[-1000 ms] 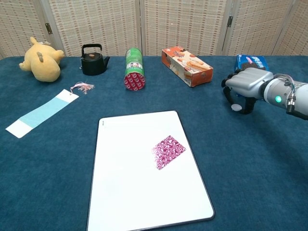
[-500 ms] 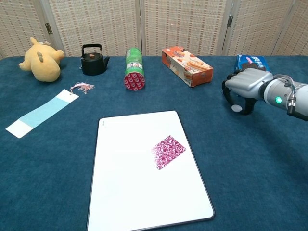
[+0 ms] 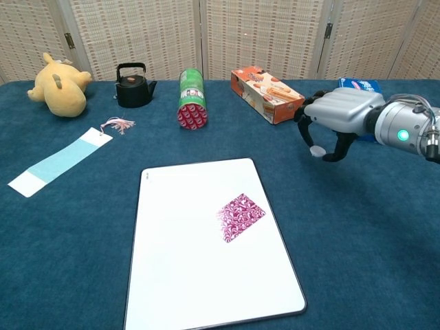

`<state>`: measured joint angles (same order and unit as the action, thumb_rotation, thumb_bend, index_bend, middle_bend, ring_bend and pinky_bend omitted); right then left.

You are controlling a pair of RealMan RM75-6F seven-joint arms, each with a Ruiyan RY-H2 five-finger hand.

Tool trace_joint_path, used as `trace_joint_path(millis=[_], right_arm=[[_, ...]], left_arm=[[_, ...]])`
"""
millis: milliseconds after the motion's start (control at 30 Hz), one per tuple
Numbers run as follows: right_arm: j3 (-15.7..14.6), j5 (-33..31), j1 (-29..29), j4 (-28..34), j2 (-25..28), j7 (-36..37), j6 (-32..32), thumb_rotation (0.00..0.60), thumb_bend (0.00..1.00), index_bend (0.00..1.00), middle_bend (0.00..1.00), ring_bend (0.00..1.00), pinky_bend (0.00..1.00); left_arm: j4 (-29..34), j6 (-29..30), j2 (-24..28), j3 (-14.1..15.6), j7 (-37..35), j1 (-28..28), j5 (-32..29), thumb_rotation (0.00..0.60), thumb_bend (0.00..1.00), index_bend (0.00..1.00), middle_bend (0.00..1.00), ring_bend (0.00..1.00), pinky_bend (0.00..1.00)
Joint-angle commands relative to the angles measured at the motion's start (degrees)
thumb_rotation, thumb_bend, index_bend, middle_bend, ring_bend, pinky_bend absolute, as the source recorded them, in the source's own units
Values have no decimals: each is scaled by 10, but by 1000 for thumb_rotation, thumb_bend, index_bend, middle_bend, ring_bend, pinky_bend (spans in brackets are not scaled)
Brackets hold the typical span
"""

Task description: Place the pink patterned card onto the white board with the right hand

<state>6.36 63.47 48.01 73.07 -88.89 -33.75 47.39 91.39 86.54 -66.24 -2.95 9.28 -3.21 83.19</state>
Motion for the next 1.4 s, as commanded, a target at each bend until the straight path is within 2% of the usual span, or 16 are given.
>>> trace_joint_path(millis=[33, 200, 333, 833, 967, 1200, 1400], right_arm=[[-9, 26, -1, 79, 28, -2, 11, 600, 312, 539, 185, 79, 8], [-23, 41, 6, 134, 23, -33, 12, 600, 312, 539, 185, 78, 8], [-32, 42, 14, 156, 11, -57, 8, 600, 312, 539, 185, 79, 8], [-34, 11, 50, 155, -43, -116, -8, 600, 312, 529, 179, 76, 8], [-34, 0, 56, 159, -45, -128, -6, 600, 312, 448, 175, 68, 8], [-39, -11, 61, 165, -39, -134, -3, 600, 313, 230, 171, 76, 8], [-39, -5, 48, 187, -15, -117, 28, 600, 312, 196, 171, 76, 8]], left_arm=[[2, 1, 0, -1, 0, 0, 0, 600, 116, 104, 39, 71, 0], [4, 1, 1, -1, 4, -1, 2, 600, 117, 104, 39, 71, 0], [5, 1, 1, 0, 4, -1, 1, 600, 116, 104, 39, 71, 0], [-1, -1, -1, 1, -2, 2, -3, 600, 117, 104, 39, 71, 0], [-5, 0, -2, 2, -7, 3, -4, 600, 117, 103, 39, 71, 0], [-9, -1, -3, 2, -11, 3, -3, 600, 117, 104, 39, 71, 0], [-9, -1, -1, 0, -13, 1, -1, 600, 117, 104, 39, 71, 0]])
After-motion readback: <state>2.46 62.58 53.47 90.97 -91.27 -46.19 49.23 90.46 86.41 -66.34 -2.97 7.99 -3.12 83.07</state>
